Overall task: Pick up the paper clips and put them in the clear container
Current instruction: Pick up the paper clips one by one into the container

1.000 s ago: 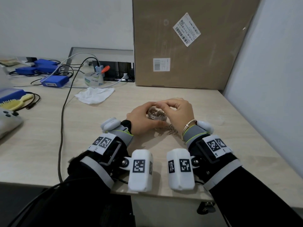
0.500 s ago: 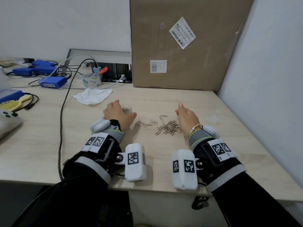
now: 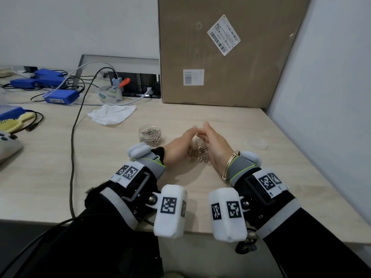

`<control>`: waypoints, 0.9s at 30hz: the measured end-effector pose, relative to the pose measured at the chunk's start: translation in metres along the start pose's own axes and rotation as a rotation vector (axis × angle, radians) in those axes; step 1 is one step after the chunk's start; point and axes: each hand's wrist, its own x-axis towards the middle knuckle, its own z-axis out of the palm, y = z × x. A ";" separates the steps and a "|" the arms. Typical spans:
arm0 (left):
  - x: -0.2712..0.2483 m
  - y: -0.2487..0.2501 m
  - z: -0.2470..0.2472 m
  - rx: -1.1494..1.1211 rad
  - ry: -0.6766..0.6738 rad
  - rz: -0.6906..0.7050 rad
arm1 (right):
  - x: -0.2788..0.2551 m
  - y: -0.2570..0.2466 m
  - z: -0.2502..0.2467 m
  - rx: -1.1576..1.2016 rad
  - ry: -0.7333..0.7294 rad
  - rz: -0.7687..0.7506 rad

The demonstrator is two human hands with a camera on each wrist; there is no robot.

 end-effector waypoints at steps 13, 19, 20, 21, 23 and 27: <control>0.009 0.005 -0.014 -0.261 0.491 0.296 | 0.006 -0.003 -0.019 -0.794 -0.090 -0.136; 0.006 -0.003 -0.032 -0.013 0.791 0.300 | -0.006 -0.004 -0.022 -0.665 -0.089 -0.263; 0.005 -0.005 -0.035 0.017 0.821 0.280 | -0.008 -0.004 -0.023 -0.669 -0.093 -0.279; 0.003 -0.006 -0.037 0.061 0.850 0.261 | -0.011 -0.005 -0.025 -0.668 -0.108 -0.280; 0.001 -0.008 -0.042 0.208 0.900 0.161 | -0.015 -0.004 -0.030 -0.754 -0.173 -0.262; 0.000 -0.017 -0.045 0.351 0.831 -0.151 | -0.018 -0.003 -0.035 -1.031 -0.268 -0.262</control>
